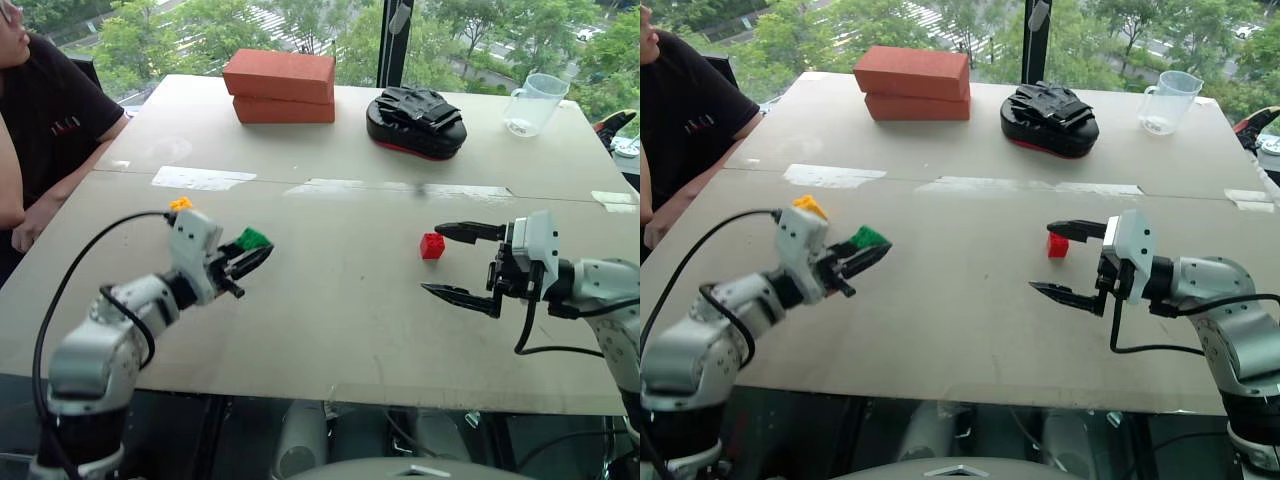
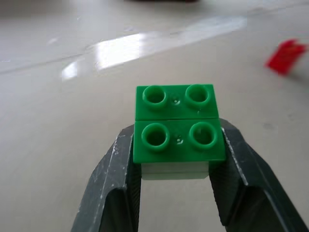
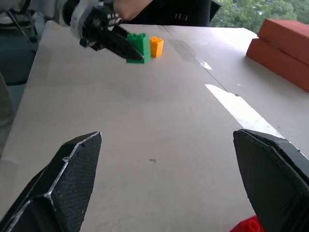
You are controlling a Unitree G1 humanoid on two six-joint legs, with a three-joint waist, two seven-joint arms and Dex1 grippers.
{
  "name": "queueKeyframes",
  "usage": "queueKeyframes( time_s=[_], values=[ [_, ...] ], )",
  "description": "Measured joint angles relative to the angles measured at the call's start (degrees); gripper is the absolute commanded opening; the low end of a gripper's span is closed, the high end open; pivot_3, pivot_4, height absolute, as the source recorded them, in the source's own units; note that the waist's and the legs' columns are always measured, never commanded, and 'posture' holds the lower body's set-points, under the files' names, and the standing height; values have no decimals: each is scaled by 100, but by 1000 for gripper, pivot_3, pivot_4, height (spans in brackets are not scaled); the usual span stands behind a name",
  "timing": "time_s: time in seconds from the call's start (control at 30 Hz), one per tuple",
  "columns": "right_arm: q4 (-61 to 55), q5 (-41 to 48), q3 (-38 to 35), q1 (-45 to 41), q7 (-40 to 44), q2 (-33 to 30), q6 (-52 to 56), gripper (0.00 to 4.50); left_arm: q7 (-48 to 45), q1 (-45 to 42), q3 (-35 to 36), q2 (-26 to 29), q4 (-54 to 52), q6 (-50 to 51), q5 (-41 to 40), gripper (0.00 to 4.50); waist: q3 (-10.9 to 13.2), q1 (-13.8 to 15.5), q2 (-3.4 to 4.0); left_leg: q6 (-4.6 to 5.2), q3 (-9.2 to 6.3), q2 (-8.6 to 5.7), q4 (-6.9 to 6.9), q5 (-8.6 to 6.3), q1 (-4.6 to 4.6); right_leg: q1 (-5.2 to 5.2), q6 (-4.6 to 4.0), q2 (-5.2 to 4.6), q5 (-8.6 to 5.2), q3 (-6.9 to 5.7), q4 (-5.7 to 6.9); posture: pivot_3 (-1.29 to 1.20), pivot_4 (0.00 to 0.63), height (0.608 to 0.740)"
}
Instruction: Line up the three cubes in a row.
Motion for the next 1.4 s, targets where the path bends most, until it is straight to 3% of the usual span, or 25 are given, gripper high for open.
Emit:
queueKeyframes(
  time_s=[0.1, 0.2, 0.33, 0.5, 0.93, 1.37, 1.4],
  values=[
    [-213, 18, -250, 404, -190, -118, 77, 4500, -1479, -1171, -966, 0, 1361, -850, 504, 1290, 0, -16, -2, 4, 6, -18, 0, 2, -1, 3, 1, 3, 1, 5, -4, 0, 150, 740],
    [-387, 9, -494, 712, -394, -192, 131, 4500, -2549, -2350, -1830, -444, 3089, -1917, 1284, 1290, 0, -22, -3, 29, 6, -19, 2, 17, -5, 4, 12, 8, 8, 7, -4, 0, 150, 740],
    [-626, 2, -744, 1035, -607, -294, 232, 4500, -3072, -3285, -2426, -1029, 4580, -2823, 2006, 1290, 4, -56, -9, 31, -1, -17, 5, 16, -12, 2, 22, 17, 13, 9, -3, 0, 150, 740],
    [-884, 149, -1060, 1544, -687, -333, 373, 4500, -3169, -4143, -2670, -1667, 5641, -3162, 2577, 1290, 6, -41, -12, 34, -13, -15, 14, 14, -21, 2, 24, 22, 12, 7, -2, 0, 150, 740],
    [-812, 296, -1141, 1462, -734, -488, 472, 4500, -2968, -4616, -2692, -2323, 7067, -3696, 3415, 1290, 7, -159, -15, 49, -31, -14, 50, 5, -33, 6, 18, 20, 8, 0, 8, 0, 150, 740],
    [-991, 459, -1301, 1690, -819, -492, 529, 4500, -2738, -4890, -2640, -2610, 7815, -4185, 3757, 1290, 8, -162, -16, 54, -40, -15, 63, 2, -42, 6, 29, 19, 14, -7, 10, 0, 150, 740],
    [-993, 466, -1305, 1698, -819, -492, 528, 4500, -2716, -4896, -2627, -2617, 7849, -4209, 3768, 1798, 8, -164, -16, 54, -40, -15, 63, 2, -42, 6, 29, 19, 14, -7, 10, 0, 150, 740]
  ],
)
